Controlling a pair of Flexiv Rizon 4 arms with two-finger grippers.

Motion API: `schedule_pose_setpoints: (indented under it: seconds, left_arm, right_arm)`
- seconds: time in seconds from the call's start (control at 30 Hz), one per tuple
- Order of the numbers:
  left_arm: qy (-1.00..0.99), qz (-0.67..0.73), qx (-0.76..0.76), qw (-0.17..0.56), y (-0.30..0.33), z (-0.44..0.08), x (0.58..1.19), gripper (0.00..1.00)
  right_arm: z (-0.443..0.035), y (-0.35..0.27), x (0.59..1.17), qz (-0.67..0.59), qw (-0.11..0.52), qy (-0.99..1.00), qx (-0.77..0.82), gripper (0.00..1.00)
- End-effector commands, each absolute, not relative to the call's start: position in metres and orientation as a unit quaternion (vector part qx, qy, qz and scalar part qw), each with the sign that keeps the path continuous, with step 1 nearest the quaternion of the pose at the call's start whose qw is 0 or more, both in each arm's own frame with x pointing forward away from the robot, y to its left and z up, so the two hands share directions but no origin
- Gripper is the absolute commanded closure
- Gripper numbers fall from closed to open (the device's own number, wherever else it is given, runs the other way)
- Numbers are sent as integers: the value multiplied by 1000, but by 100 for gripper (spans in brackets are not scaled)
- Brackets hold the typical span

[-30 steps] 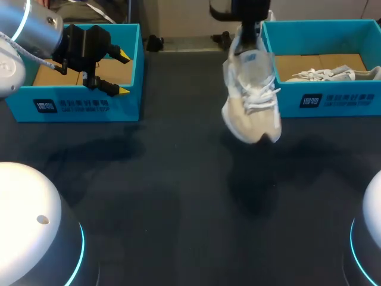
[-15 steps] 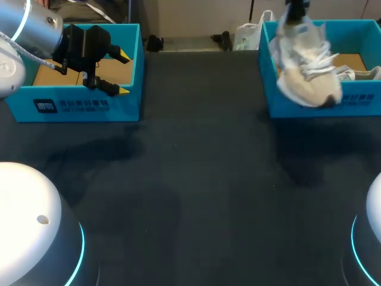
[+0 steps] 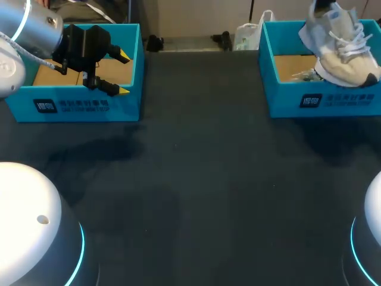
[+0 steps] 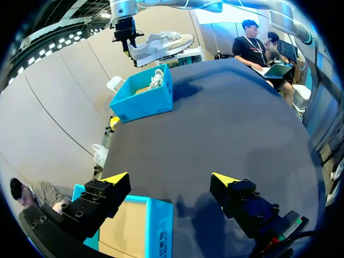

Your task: Take the shoe out of the shoebox, open the shoe tongue, remove and reinsert the insole, then place the shoe into the shoebox

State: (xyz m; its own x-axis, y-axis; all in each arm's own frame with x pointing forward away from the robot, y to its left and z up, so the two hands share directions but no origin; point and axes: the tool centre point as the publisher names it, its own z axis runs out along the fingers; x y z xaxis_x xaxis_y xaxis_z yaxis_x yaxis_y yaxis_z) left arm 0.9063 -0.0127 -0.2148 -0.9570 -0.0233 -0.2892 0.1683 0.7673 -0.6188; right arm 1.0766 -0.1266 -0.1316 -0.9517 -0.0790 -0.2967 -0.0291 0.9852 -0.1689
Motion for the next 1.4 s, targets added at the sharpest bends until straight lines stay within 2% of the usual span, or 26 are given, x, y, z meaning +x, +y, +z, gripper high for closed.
schedule_pose_setpoints:
  seconds: [0.03,0.5,0.9,1.2,1.4]
  left_arm:
    - [930,-338,39,140,-13,-214,907,0]
    - [930,-338,39,140,-13,-214,907,0]
    - [930,-338,39,140,-13,-214,907,0]
    - [930,-338,39,140,-13,-214,907,0]
    - [930,-338,39,140,-13,-214,907,0]
  right_arm:
    - [-130,-126,1076,-82,153,984,-28,100]
    - [-130,-126,1076,-82,153,984,-28,100]
    - [-138,-197,1129,-102,160,982,0,100]
    - [-161,-249,1170,-116,133,984,-16,100]
    - [-168,-282,1187,-127,126,984,27,100]
